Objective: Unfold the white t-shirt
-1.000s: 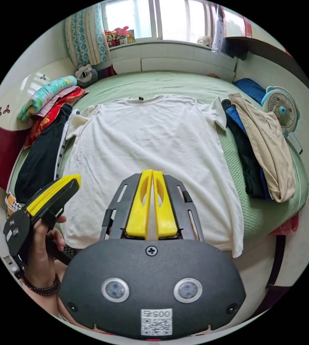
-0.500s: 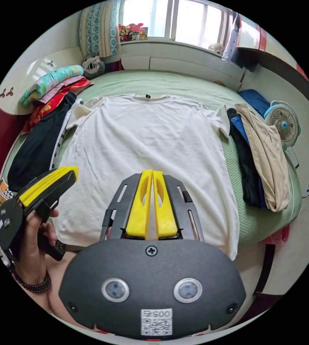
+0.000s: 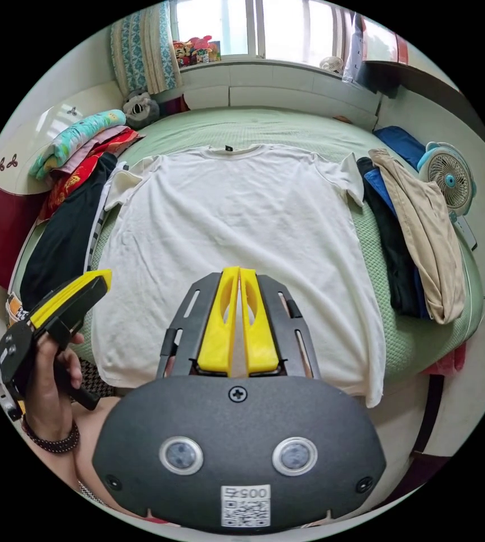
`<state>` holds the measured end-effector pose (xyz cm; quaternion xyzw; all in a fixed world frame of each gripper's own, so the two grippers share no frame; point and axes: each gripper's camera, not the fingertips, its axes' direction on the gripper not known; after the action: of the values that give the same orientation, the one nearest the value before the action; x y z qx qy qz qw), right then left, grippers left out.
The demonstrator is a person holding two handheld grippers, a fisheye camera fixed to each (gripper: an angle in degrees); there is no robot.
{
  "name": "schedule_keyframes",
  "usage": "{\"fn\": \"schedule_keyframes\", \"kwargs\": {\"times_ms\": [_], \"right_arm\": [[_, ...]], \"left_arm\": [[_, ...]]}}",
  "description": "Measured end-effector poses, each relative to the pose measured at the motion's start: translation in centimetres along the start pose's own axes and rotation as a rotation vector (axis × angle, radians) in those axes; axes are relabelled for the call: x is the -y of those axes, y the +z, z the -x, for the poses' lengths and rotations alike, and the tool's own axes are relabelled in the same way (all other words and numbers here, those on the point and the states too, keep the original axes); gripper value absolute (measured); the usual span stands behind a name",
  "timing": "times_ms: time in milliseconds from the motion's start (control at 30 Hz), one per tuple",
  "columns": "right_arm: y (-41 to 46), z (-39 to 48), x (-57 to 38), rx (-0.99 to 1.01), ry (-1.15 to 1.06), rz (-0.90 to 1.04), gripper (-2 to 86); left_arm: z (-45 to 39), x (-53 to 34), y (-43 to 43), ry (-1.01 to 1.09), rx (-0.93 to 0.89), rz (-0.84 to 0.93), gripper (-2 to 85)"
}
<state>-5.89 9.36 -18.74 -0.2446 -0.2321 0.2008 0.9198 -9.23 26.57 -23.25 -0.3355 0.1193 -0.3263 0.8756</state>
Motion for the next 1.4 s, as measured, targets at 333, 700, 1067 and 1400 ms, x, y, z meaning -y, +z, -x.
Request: {"fn": "schedule_keyframes", "kwargs": {"times_ms": [333,700,1067,1400], "right_arm": [[1.0,1.0,0.5,-0.016,-0.026,0.000,-1.1],[1.4,2.4,0.4,-0.041,-0.078,-0.013,-1.2],[2.2,0.8,0.8,0.003,-0.046,0.015,-1.3],[3.3,0.0,1.2,0.027,-0.083,0.057,-1.3]], "left_arm": [[2.3,-0.1,-0.6,-0.023,-0.010,-0.004,-0.6],[4.0,-0.3,-1.4,-0.008,-0.007,-0.010,-0.6],[4.6,0.0,-2.0,-0.005,-0.022,-0.047,-0.5],[4.8,0.7,-2.2,-0.032,-0.096,-0.065,-0.2]]}}
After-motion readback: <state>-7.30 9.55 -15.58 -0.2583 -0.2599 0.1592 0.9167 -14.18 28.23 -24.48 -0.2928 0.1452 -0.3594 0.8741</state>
